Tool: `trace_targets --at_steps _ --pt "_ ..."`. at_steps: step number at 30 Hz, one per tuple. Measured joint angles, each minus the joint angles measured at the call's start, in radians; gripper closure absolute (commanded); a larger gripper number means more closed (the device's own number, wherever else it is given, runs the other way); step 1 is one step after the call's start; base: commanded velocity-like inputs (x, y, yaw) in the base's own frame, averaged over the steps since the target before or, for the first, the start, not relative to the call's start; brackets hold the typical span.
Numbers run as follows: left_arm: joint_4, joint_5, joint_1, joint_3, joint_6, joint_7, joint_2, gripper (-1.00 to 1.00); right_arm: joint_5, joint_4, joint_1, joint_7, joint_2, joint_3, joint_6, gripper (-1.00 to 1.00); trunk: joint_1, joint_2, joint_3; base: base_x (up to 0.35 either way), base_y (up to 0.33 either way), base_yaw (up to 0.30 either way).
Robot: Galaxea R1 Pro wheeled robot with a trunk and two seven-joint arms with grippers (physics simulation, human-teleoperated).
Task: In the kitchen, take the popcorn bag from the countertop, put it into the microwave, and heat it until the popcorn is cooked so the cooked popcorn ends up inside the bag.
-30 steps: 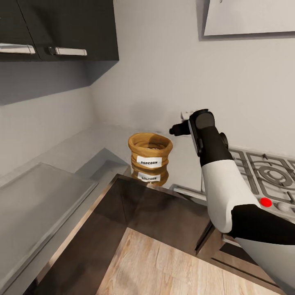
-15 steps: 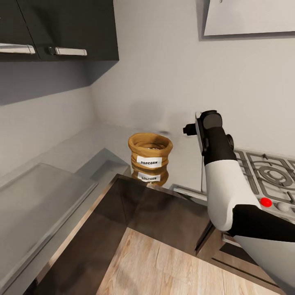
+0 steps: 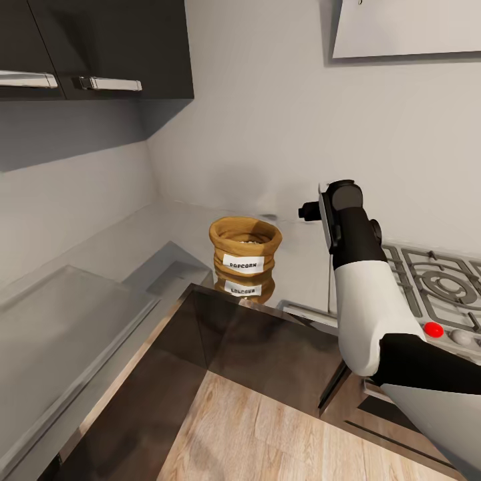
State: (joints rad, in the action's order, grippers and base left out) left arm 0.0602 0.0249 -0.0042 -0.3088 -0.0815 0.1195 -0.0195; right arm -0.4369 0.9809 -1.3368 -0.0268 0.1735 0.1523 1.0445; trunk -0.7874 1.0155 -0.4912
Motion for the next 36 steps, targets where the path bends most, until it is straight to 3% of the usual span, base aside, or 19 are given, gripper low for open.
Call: trace_targets --at_steps 8,24,36 --pt "0.000 0.000 0.000 0.001 0.000 -0.001 0.001 -1.00 0.035 -0.001 0.000 0.000 0.000 -0.003 0.000 -1.00 0.000 0.000 0.000 0.007 0.000 0.000" --pt "0.000 0.000 0.000 0.002 0.000 -0.001 0.001 -1.00 0.031 0.001 0.000 0.007 0.000 -0.007 0.000 -1.00 0.000 0.000 0.000 0.113 0.000 0.003" --pt "0.000 0.000 0.000 0.002 -0.001 -0.001 0.001 -1.00 0.032 -0.005 0.000 0.006 0.000 -0.006 0.000 -1.00 0.000 0.000 0.000 0.104 0.000 0.199"
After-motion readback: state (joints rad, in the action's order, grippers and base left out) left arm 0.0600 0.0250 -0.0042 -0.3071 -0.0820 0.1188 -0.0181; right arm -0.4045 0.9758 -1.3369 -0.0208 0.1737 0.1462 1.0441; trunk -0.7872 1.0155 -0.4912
